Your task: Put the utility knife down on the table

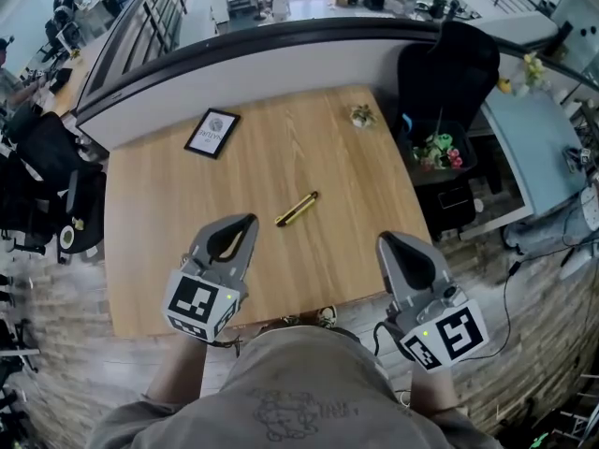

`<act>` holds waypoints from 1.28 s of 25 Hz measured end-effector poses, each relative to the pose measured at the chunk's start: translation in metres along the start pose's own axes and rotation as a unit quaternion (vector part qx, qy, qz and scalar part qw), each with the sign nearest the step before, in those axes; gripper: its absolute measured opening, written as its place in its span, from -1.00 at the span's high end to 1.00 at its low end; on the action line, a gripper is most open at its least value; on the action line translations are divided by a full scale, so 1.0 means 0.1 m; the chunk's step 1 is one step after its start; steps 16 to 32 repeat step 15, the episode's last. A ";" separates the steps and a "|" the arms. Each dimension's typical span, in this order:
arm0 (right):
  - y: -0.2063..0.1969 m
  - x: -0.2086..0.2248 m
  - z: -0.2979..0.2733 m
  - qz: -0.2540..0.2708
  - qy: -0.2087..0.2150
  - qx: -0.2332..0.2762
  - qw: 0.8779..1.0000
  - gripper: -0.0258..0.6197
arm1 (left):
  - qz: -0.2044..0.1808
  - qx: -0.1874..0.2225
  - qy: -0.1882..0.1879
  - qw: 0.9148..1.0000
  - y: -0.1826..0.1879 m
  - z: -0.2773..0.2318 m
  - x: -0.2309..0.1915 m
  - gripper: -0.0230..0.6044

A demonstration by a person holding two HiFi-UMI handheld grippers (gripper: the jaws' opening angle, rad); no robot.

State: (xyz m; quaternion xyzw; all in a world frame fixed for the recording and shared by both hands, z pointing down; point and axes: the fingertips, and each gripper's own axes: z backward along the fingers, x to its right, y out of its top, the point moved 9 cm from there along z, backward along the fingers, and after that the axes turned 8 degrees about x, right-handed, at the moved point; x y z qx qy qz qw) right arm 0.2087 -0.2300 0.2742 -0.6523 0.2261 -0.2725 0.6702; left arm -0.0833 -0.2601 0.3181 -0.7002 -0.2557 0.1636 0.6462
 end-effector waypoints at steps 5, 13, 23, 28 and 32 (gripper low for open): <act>-0.02 0.03 -0.05 -0.019 0.003 0.002 1.000 0.89 | -0.009 0.004 0.007 1.000 0.07 0.01 -0.05 0.92; -0.05 0.10 -0.03 -0.027 -0.012 0.009 1.000 0.89 | -0.007 0.007 0.007 1.000 0.08 0.02 -0.08 0.92; -0.07 0.10 -0.03 -0.027 -0.013 0.008 1.000 0.89 | -0.006 0.010 0.006 1.000 0.09 0.02 -0.08 0.92; -0.07 0.10 -0.03 -0.027 -0.013 0.008 1.000 0.89 | -0.006 0.010 0.006 1.000 0.09 0.02 -0.08 0.92; -0.07 0.10 -0.03 -0.027 -0.013 0.008 1.000 0.89 | -0.006 0.010 0.006 1.000 0.09 0.02 -0.08 0.92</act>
